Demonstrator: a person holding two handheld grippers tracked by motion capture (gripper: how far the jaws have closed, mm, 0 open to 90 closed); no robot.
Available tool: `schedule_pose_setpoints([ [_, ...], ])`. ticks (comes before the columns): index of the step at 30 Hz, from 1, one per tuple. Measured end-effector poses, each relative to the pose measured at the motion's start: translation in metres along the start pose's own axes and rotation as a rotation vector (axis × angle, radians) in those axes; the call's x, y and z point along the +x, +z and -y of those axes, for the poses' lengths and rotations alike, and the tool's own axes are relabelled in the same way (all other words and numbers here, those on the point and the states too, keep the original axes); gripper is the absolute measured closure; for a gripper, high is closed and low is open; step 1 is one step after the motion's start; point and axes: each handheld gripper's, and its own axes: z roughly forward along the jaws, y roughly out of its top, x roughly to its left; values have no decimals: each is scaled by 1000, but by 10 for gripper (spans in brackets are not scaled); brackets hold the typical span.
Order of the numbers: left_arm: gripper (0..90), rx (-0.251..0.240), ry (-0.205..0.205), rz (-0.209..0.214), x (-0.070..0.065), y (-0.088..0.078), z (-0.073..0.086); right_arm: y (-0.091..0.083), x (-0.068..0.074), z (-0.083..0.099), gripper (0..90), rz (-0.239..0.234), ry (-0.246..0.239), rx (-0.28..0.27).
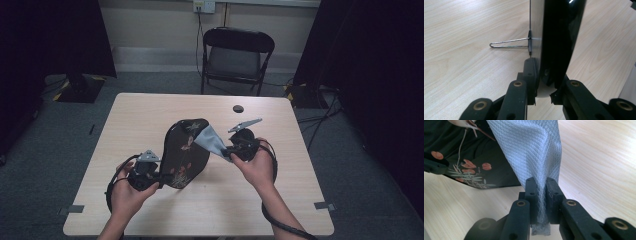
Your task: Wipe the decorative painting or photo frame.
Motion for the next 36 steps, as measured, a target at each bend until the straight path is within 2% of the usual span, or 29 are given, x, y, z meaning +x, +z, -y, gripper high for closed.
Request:
schedule_pose_setpoints([
  [18, 786, 2, 3, 0, 0, 0, 0, 33, 10, 29, 824, -11, -6, 82],
  [30, 787, 2, 0, 0, -1, 0, 0, 62, 10, 56, 824, -22, 4, 173],
  [36, 786, 1, -1, -2, -1, 0, 0, 68, 10, 65, 822, -20, 5, 216],
])
